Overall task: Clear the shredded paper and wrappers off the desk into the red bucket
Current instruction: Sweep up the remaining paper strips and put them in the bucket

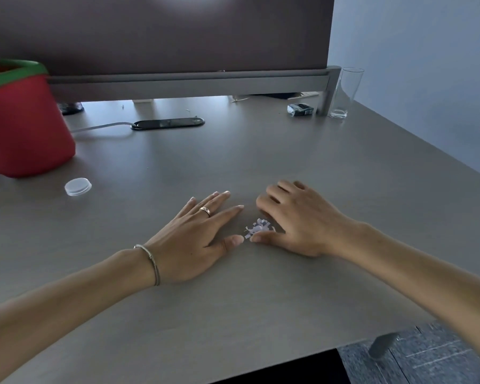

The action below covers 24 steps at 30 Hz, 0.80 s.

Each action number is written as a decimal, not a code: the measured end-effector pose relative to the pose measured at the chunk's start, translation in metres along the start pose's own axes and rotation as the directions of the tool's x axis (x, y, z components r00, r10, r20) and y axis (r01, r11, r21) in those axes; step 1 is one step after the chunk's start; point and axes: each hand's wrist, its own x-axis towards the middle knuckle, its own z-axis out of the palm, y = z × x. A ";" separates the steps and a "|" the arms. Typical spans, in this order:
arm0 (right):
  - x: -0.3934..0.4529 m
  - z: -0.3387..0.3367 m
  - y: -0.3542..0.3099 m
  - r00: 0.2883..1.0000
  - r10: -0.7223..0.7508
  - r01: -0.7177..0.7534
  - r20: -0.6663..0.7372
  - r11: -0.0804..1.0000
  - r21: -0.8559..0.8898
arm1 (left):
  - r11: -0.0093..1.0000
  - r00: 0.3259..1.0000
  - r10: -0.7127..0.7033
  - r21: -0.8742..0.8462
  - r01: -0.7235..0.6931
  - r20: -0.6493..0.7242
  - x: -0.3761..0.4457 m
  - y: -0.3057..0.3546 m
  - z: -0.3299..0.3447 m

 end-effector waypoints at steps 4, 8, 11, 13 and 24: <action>0.007 0.005 0.004 0.983 -0.178 0.178 -0.043 0.984 0.010 | 0.998 0.997 -0.027 -0.056 0.024 -0.071 -0.003 -0.004 0.000; 0.007 0.011 0.002 0.975 -0.219 0.220 -0.036 0.975 0.036 | 0.998 0.993 -0.050 -0.042 0.046 -0.109 -0.004 -0.007 -0.002; 0.011 0.011 0.003 0.976 -0.210 0.211 -0.060 0.977 0.014 | 0.997 0.994 -0.081 -0.016 0.080 -0.078 -0.010 -0.004 -0.004; 0.012 0.013 0.003 0.983 -0.172 0.173 -0.071 0.985 0.021 | 0.991 0.991 -0.130 0.017 0.131 -0.038 -0.016 -0.001 -0.005; 0.008 0.017 0.010 0.955 0.248 -0.124 -0.165 0.834 0.537 | 0.930 0.932 -0.320 0.245 0.274 0.172 -0.054 0.034 -0.004</action>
